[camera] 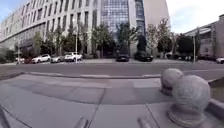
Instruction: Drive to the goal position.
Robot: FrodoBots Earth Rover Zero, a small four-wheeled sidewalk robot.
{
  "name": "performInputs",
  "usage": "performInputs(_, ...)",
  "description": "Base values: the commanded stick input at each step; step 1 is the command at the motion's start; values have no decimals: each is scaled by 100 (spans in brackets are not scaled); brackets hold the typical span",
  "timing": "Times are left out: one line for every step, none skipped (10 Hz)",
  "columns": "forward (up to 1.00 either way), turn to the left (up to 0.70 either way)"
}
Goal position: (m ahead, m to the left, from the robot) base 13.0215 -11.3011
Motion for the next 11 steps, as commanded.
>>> performInputs(70, -14)
performInputs(70, -14)
performInputs(70, -14)
performInputs(70, -9)
performInputs(70, 0)
performInputs(70, 0)
performInputs(70, 0)
performInputs(70, 0)
performInputs(70, 0)
performInputs(70, 0)
performInputs(70, 0)
